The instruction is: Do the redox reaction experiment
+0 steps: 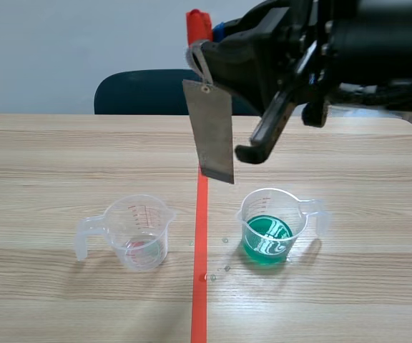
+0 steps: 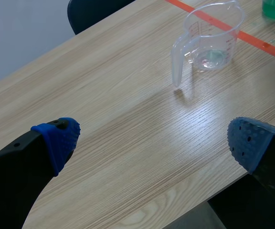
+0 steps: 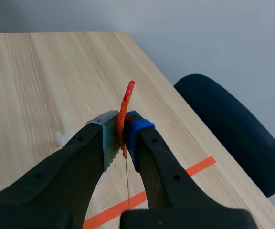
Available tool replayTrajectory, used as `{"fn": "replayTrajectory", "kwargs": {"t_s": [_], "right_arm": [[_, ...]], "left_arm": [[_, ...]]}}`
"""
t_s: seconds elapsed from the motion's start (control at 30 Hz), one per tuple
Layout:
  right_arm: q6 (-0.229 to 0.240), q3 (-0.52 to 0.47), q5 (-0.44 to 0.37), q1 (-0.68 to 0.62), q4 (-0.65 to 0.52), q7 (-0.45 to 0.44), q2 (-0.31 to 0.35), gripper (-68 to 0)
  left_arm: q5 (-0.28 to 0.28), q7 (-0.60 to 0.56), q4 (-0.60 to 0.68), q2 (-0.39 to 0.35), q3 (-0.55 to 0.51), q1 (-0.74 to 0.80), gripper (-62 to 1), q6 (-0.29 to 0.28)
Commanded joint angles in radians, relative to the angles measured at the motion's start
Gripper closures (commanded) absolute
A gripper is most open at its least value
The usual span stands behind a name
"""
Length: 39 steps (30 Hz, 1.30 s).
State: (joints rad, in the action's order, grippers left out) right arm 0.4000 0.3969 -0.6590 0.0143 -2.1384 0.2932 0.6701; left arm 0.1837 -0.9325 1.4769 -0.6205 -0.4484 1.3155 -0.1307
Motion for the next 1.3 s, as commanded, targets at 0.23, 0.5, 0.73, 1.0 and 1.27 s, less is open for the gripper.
{"fn": "replayTrajectory", "kwargs": {"t_s": [0.23, 0.5, 0.73, 1.0, 1.27], "right_arm": [[-0.005, -0.187, -0.065, -0.144, -0.008, -0.114, 0.111, -0.7], [0.013, -0.325, -0.068, -0.269, -0.008, -0.175, 0.173, -0.7], [0.02, -0.353, -0.068, -0.303, 0.023, -0.206, 0.192, -0.7], [0.069, -0.353, -0.068, -0.302, 0.084, -0.257, 0.192, -0.7], [0.134, -0.352, -0.067, -0.301, 0.14, -0.312, 0.192, -0.7]], "left_arm": [[0.01, -0.014, 0.01, 0.008, -0.001, 0.001, -62.3, 0.001], [0.01, -0.013, 0.01, 0.008, -0.001, 0.001, -62.3, 0.001], [0.011, -0.014, 0.01, 0.008, -0.001, 0.001, -62.3, 0.001], [0.011, -0.013, 0.01, 0.008, -0.001, 0.001, -62.3, 0.001], [0.011, -0.013, 0.01, 0.008, -0.001, 0.001, -62.3, 0.001]]}}
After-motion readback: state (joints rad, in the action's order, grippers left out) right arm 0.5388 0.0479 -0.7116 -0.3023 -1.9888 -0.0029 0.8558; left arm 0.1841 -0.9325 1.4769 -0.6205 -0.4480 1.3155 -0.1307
